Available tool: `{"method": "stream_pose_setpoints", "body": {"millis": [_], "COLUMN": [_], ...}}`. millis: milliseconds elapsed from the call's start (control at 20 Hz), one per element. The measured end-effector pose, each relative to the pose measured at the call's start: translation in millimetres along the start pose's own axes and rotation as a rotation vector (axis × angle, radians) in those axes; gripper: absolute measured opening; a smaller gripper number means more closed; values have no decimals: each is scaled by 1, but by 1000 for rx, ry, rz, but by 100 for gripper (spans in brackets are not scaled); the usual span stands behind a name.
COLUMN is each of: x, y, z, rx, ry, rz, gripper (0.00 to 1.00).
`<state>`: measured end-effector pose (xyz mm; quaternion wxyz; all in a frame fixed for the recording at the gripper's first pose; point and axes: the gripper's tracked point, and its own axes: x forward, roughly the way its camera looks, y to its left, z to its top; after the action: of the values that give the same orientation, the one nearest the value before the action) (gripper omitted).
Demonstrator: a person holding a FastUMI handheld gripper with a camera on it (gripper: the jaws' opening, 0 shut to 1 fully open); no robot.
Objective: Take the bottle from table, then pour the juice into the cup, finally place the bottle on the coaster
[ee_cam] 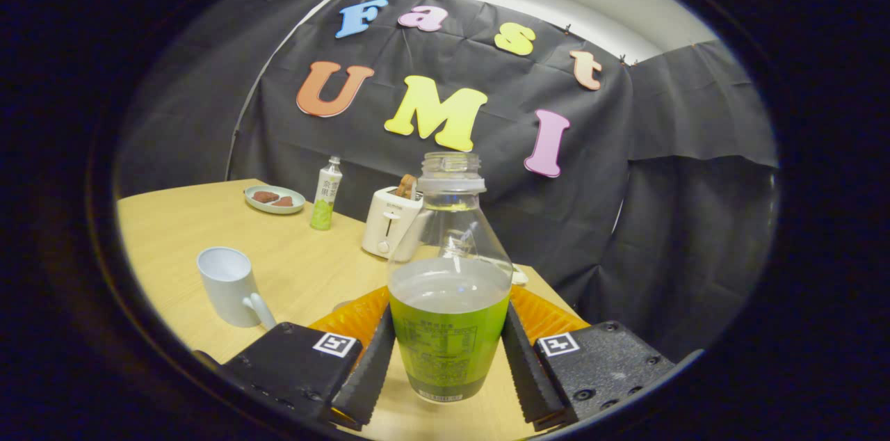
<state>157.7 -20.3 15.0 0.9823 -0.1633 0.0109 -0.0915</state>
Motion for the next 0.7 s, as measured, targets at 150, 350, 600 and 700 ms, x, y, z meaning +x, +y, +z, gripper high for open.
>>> {"method": "stream_pose_setpoints", "body": {"millis": [150,350,600,700], "x": [0,3,6,6], "y": [-11,-15,-5,1], "z": [4,6,9,11], "rx": [-66,-178,-302,-349], "ry": [5,12,10,16], "rz": [-24,-45,-55,-57], "gripper": [80,81,81,81]}}
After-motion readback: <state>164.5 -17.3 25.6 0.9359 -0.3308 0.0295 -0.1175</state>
